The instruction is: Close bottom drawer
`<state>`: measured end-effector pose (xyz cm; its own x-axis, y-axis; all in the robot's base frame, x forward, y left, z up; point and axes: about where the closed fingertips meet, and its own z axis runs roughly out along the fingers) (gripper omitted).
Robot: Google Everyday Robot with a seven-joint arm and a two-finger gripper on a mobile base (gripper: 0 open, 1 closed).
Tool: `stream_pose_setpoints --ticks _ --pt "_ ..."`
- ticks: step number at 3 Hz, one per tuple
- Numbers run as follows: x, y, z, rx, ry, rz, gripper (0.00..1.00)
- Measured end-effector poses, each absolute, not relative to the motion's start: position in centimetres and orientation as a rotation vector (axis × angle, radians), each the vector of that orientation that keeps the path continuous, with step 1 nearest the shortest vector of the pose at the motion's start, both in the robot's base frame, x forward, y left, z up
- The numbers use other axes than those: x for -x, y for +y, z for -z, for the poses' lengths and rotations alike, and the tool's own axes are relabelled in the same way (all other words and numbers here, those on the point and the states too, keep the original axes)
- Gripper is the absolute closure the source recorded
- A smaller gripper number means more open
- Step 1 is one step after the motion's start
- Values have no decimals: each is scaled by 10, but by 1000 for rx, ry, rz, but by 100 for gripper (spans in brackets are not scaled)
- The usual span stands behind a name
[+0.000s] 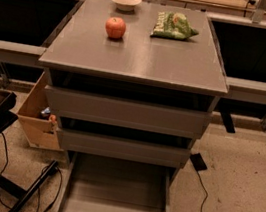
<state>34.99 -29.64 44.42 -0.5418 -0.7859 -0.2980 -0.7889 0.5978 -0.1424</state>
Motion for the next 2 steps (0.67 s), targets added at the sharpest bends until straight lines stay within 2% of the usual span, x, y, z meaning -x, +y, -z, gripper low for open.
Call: stream_pose_setpoints --ticks 2 --pt "-345 -306 -348 1183 2541 -123 65"
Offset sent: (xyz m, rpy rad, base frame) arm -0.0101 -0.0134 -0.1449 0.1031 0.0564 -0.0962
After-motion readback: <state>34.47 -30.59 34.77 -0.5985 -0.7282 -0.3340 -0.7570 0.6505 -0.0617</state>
